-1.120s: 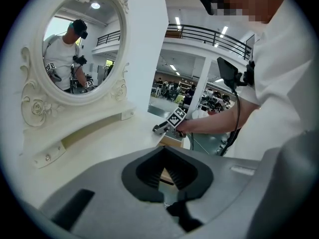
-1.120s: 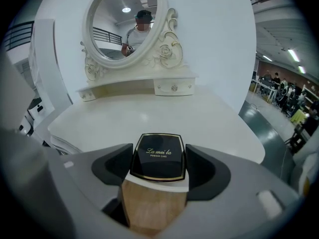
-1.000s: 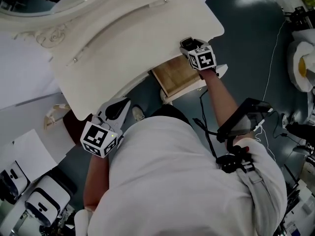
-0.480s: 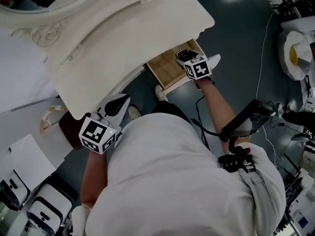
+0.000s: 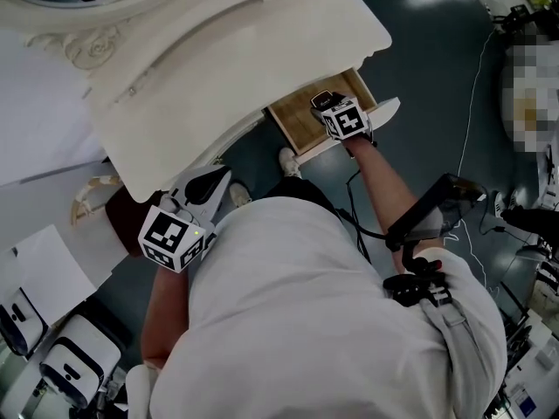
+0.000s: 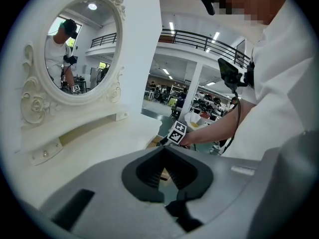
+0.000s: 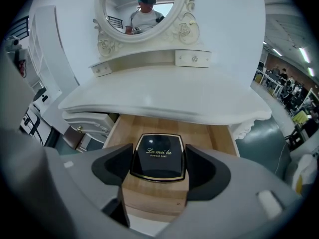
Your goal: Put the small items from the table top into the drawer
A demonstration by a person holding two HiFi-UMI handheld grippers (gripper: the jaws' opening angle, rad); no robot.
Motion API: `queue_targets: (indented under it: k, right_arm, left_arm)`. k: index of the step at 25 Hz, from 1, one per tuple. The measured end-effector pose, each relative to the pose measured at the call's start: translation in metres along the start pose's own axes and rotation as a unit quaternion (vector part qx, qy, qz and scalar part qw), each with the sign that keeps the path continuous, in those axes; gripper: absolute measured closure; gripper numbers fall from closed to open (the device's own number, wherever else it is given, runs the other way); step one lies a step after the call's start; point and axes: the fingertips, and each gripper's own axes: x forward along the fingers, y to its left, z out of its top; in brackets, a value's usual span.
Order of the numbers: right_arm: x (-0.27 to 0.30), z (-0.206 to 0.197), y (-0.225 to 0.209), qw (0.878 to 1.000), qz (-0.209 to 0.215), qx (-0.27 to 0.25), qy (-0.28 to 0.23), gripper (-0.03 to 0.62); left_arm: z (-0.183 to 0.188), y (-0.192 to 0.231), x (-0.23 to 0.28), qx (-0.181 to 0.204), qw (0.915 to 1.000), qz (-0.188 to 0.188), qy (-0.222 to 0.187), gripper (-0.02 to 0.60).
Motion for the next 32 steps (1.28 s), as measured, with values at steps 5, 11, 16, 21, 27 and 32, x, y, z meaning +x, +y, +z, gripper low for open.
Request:
queue_targets:
  k: [5, 11, 16, 21, 27, 32]
  right_arm:
    - [0.008, -0.001, 0.006, 1.000, 0.006, -0.019, 0.022, 0.264]
    - [0.033, -0.003, 0.008, 0.997, 0.018, -0.046, 0.052, 0.264]
    - [0.058, -0.003, 0.002, 0.995, 0.029, -0.064, 0.073, 0.264]
    - [0.075, -0.005, -0.001, 0.993, 0.037, -0.075, 0.081, 0.264]
    - [0.092, -0.004, 0.001, 0.992, 0.048, -0.085, 0.078, 0.263]
    - [0.096, -0.011, -0.002, 0.991, 0.052, -0.091, 0.078, 0.263]
  left_arm:
    - [-0.001, -0.006, -0.017, -0.010, 0.9996, 0.028, -0.001, 0.580]
    - [-0.001, -0.001, -0.025, -0.029, 0.9977, 0.061, -0.003, 0.580]
    - [-0.001, 0.006, -0.018, -0.044, 0.9960, 0.078, 0.004, 0.580]
    - [-0.002, 0.008, -0.016, -0.058, 0.9940, 0.093, 0.009, 0.580]
    - [-0.005, 0.012, -0.014, -0.073, 0.9916, 0.106, 0.015, 0.580]
    - [-0.003, 0.007, -0.009, -0.076, 0.9909, 0.110, 0.021, 0.580]
